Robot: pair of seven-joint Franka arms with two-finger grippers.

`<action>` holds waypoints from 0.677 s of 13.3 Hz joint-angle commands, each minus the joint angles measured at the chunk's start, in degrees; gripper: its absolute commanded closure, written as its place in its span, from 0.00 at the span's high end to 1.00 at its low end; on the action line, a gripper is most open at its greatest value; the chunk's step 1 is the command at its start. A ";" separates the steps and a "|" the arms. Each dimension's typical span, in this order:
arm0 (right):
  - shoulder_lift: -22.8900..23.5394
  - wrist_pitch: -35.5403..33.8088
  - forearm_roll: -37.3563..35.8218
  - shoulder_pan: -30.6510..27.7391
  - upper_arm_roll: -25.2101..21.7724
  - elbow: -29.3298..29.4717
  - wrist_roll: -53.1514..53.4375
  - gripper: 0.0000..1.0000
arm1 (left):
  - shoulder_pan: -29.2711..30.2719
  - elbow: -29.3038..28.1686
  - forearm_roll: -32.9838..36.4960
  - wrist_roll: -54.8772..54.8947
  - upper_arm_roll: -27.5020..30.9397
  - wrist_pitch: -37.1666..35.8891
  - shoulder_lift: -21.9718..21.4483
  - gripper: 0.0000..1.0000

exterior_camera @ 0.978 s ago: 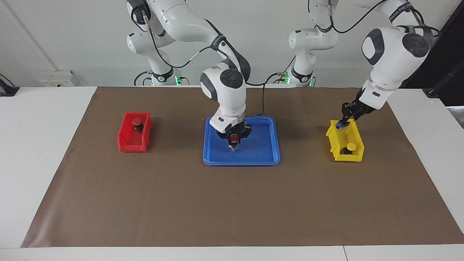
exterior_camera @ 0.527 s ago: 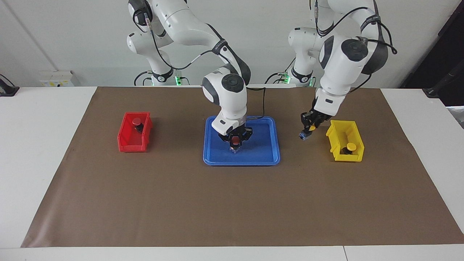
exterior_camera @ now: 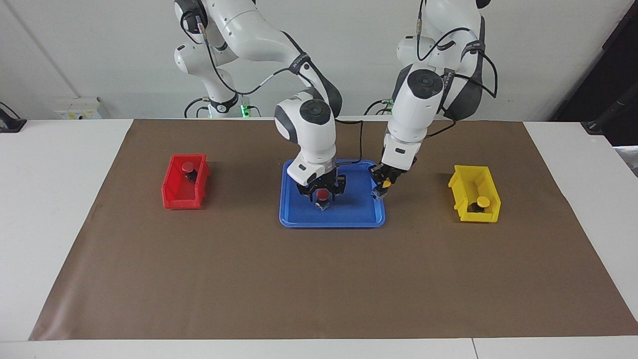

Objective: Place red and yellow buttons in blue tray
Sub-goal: 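Release the red button in the tray while the left gripper carries yellow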

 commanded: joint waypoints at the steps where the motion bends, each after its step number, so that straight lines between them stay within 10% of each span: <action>1: -9.58 -8.32 -0.30 -10.12 0.65 -3.93 -9.78 0.70 | -2.31 4.56 -0.60 -3.95 0.98 0.58 4.74 0.01; 6: -30.24 -10.03 2.42 -26.49 0.57 -27.38 -30.89 0.67 | -6.08 5.01 -0.17 -6.94 1.06 3.74 9.14 0.01; 9: -33.00 -7.93 2.42 -33.70 0.48 -34.18 -35.82 0.63 | -7.50 5.80 0.36 -7.74 1.06 3.05 11.09 0.01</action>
